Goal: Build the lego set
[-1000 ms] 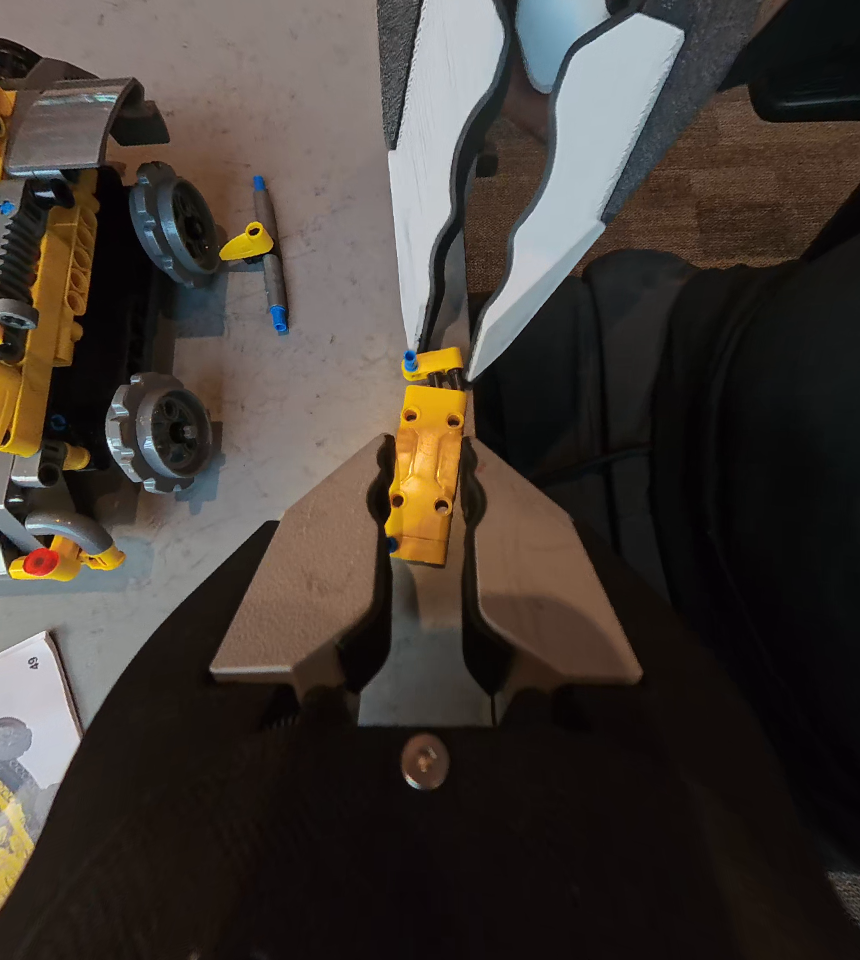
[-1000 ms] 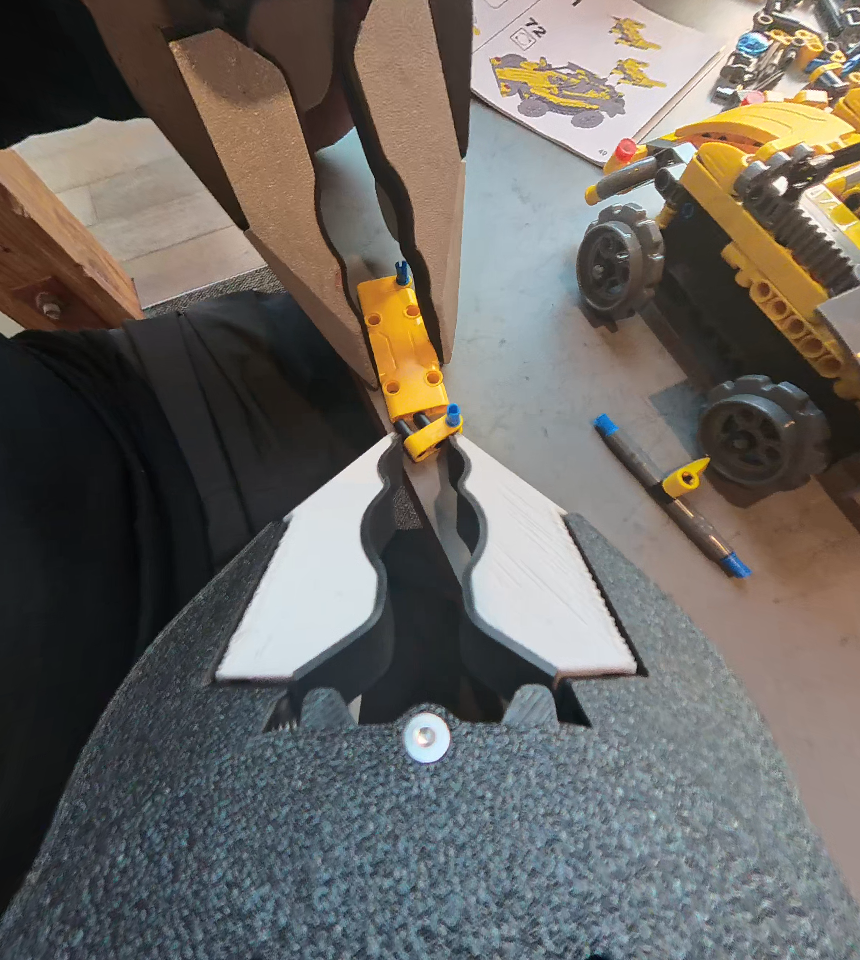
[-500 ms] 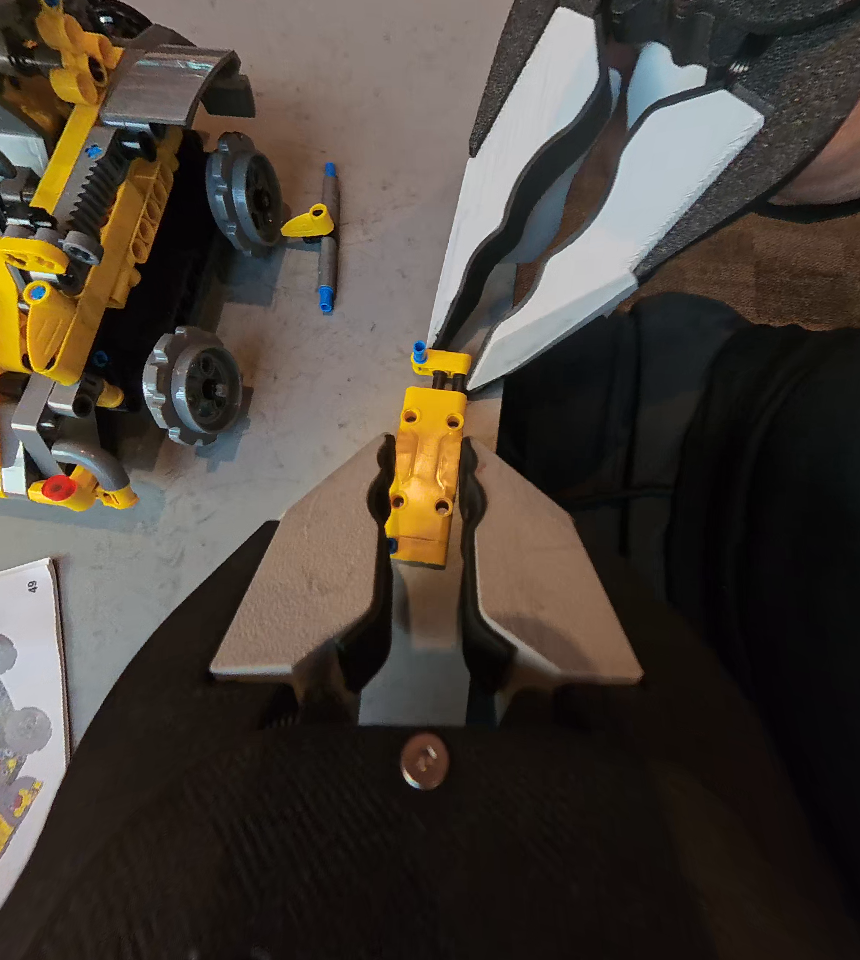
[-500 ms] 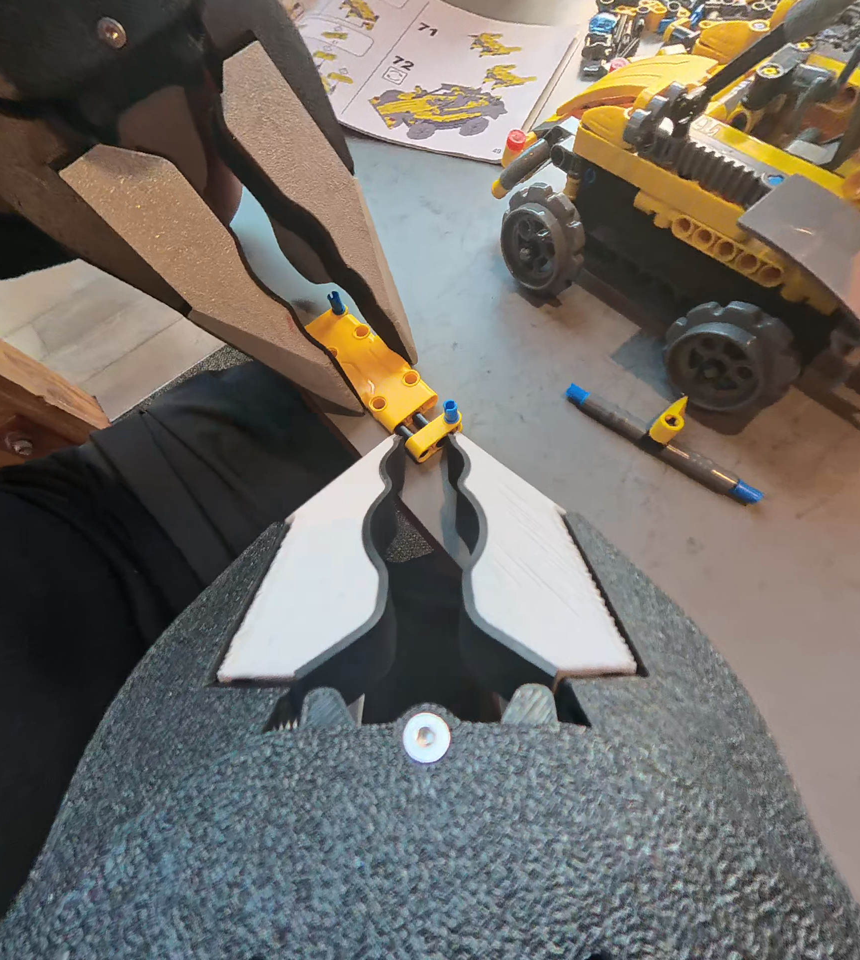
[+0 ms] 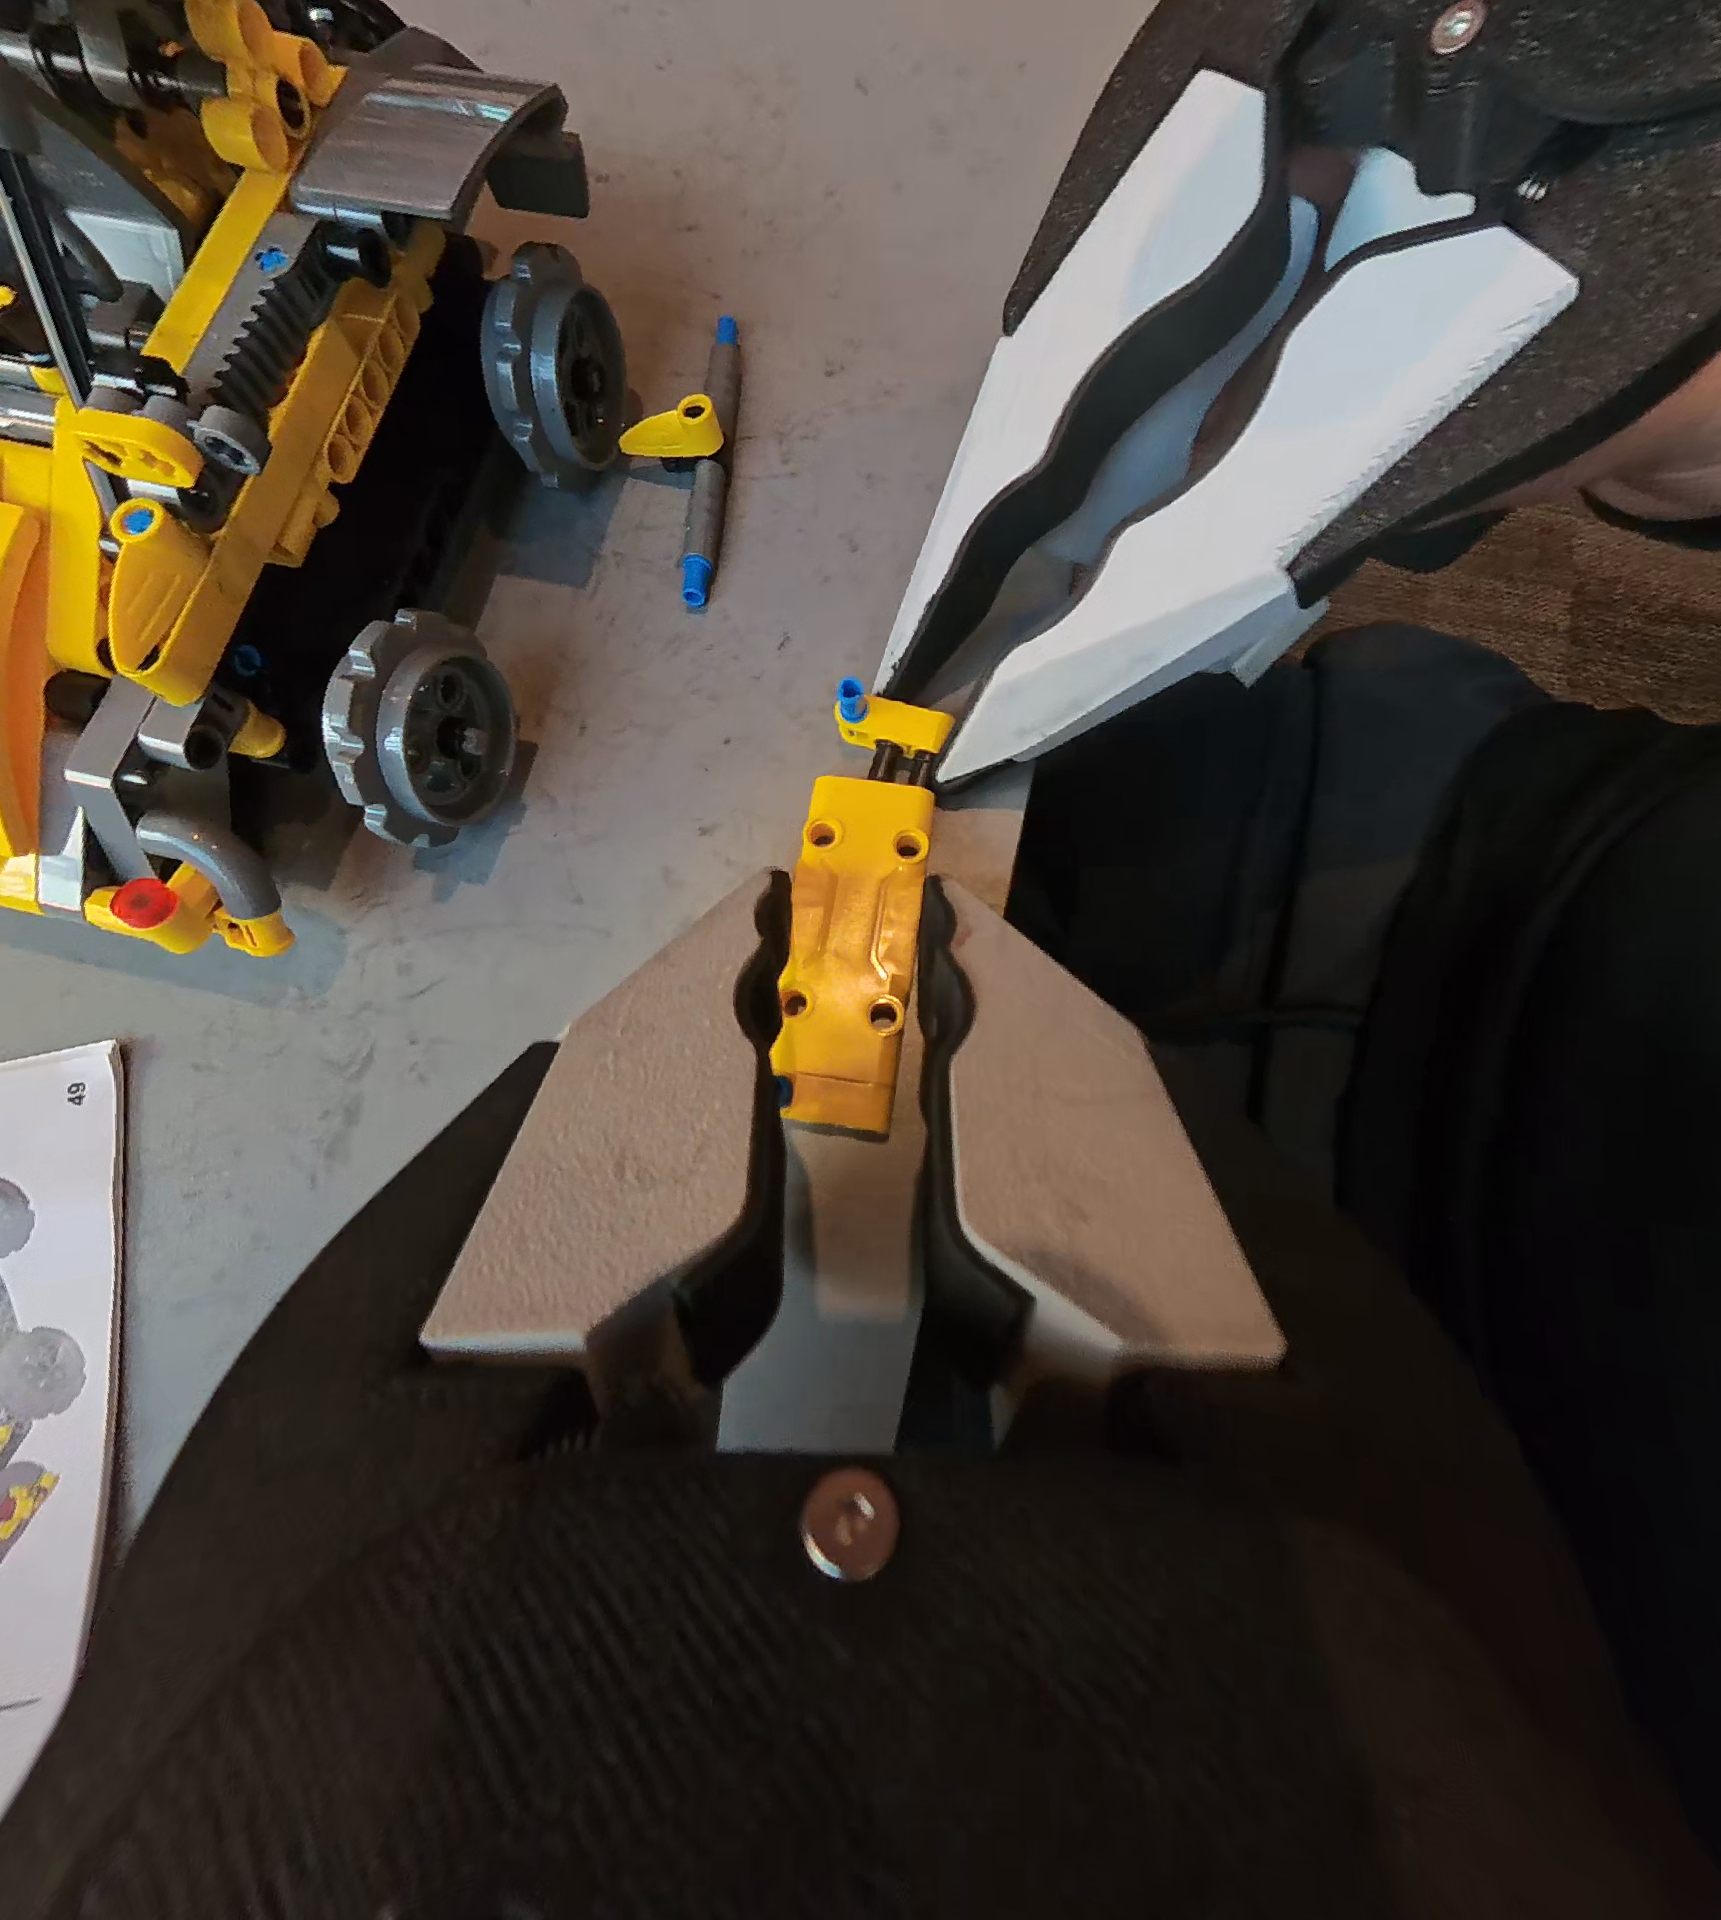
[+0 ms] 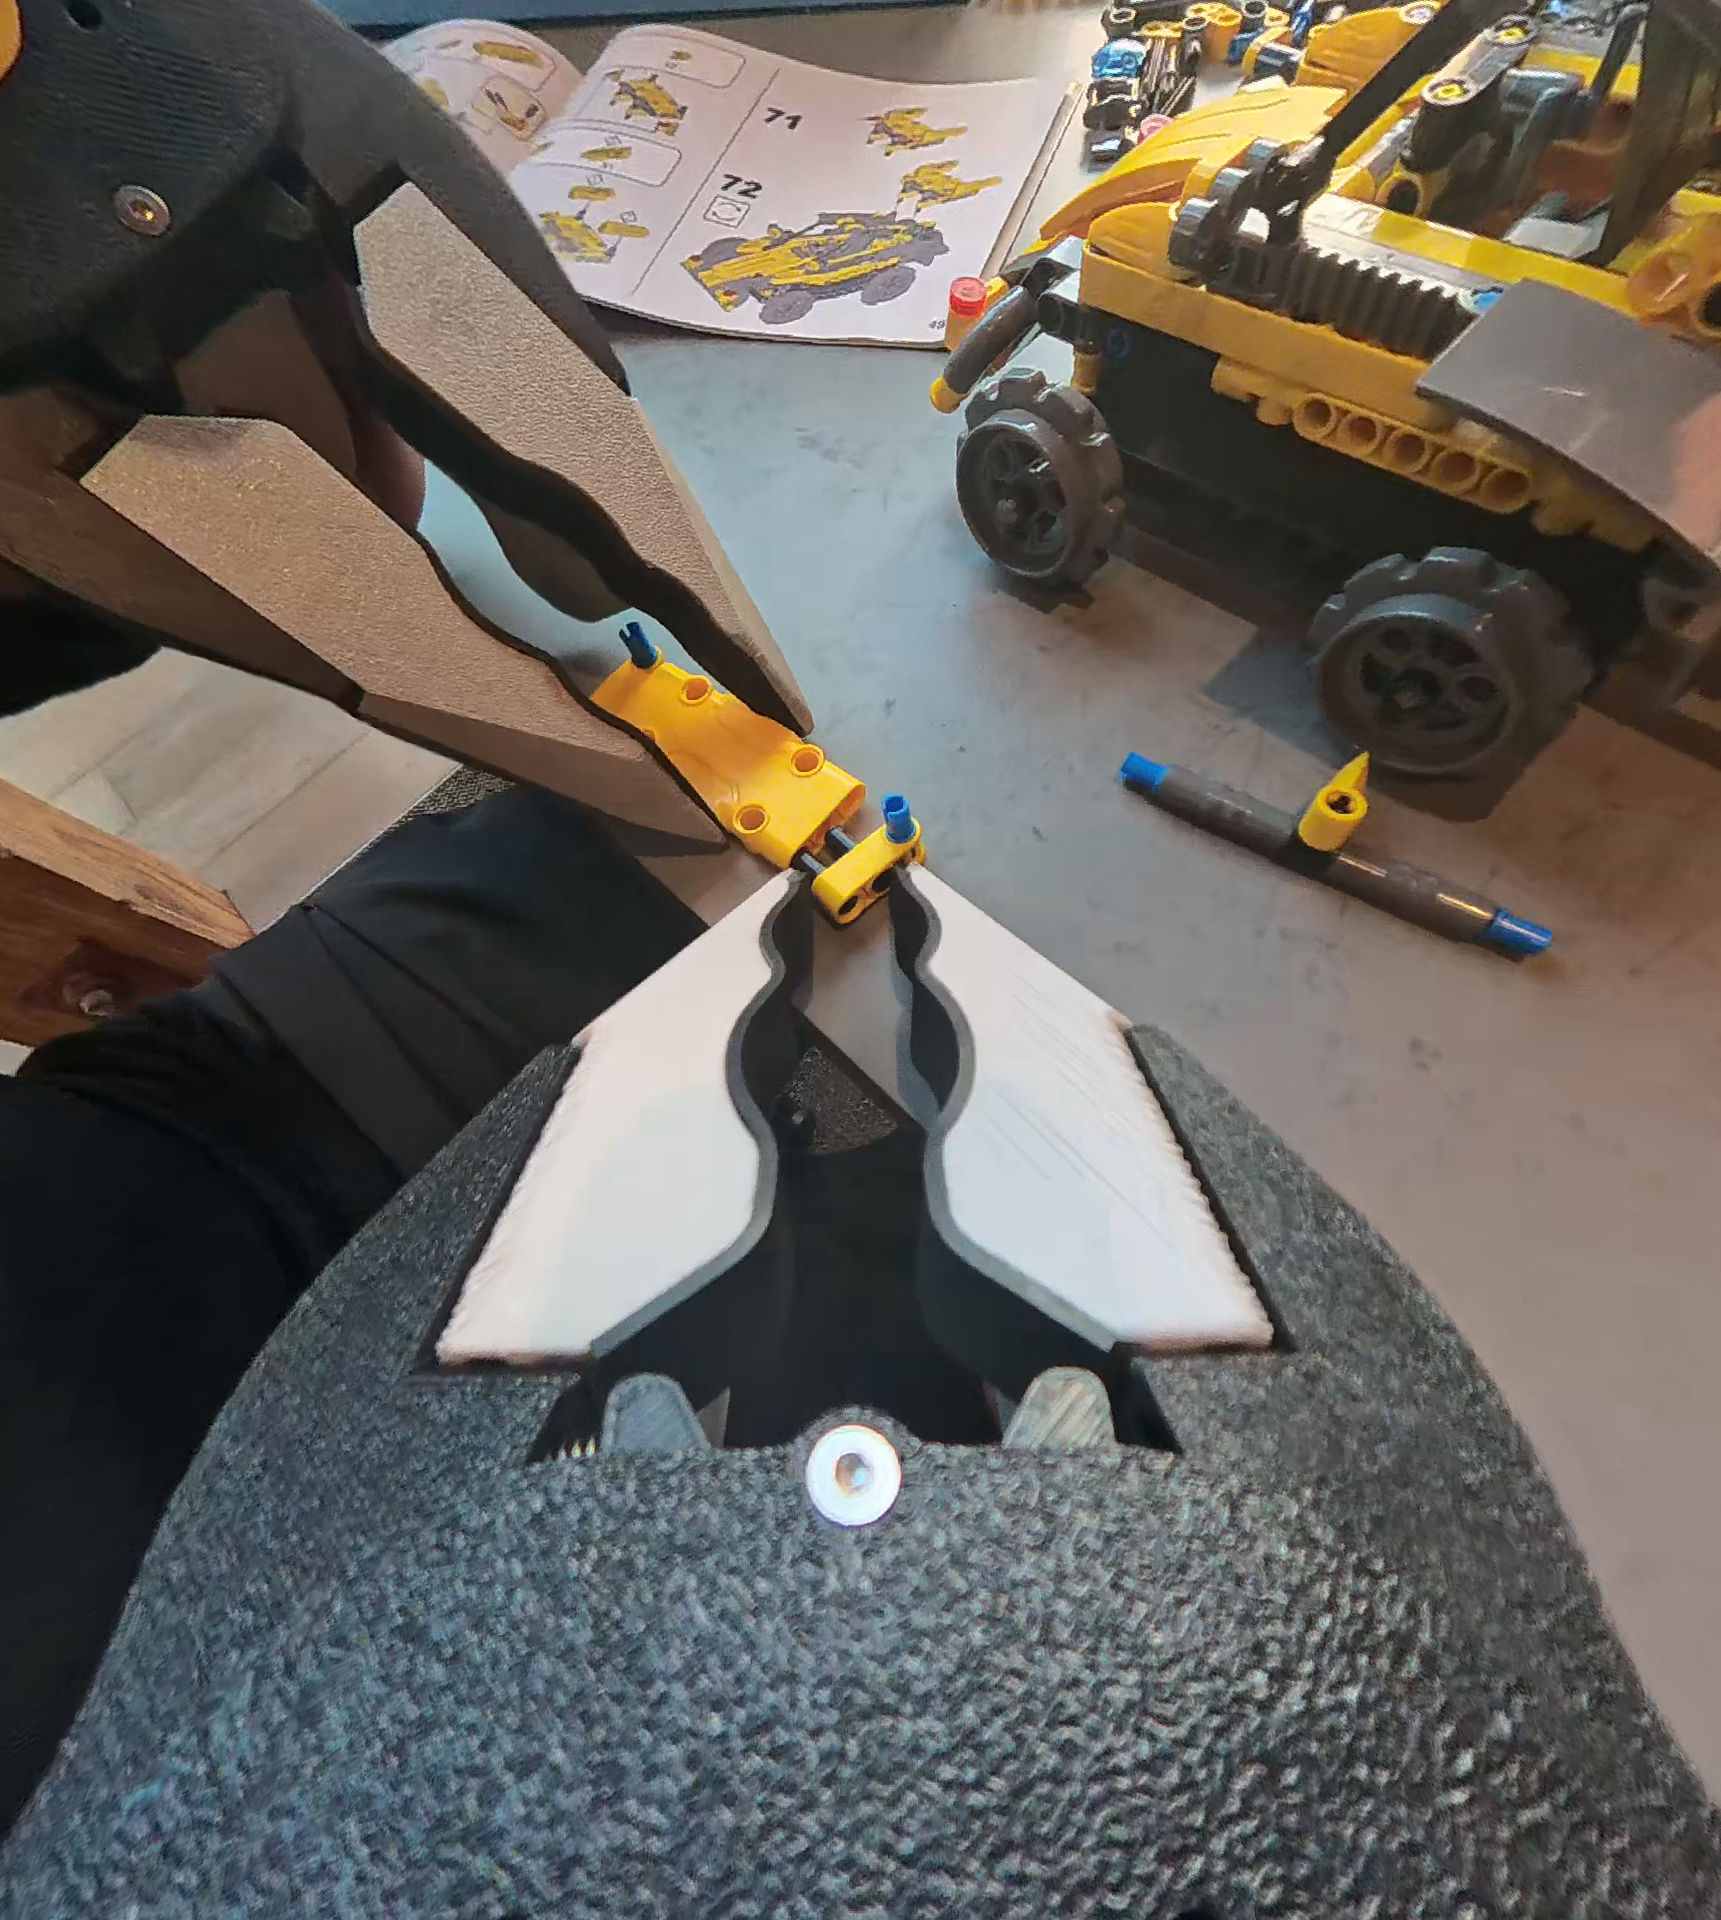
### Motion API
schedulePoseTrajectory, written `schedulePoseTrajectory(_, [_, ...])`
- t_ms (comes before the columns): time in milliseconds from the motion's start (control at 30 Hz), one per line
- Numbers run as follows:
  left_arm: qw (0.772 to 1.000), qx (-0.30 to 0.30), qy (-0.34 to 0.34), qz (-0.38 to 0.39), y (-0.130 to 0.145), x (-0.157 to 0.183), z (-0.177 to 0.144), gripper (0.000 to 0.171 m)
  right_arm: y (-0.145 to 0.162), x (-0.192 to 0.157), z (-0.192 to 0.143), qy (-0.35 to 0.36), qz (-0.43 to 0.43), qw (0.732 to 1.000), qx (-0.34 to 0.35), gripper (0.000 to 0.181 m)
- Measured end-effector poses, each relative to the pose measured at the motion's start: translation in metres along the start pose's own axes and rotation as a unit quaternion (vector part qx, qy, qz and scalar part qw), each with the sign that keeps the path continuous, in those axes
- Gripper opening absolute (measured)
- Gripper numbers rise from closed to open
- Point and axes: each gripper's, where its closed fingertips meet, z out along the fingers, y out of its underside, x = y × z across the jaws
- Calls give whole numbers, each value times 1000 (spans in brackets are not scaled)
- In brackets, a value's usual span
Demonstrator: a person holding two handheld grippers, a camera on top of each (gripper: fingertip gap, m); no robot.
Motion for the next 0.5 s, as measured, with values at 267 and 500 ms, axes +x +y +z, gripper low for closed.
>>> schedulePoseTrajectory(267, [1000,12,-25,-9,0,-1,-1,22,-2,0,2,19,13,1000,11,15])
schedulePoseTrajectory(500, [999,28,-45,-4,1,0,-2,22,-2,0,2,20,18,999,20,15])
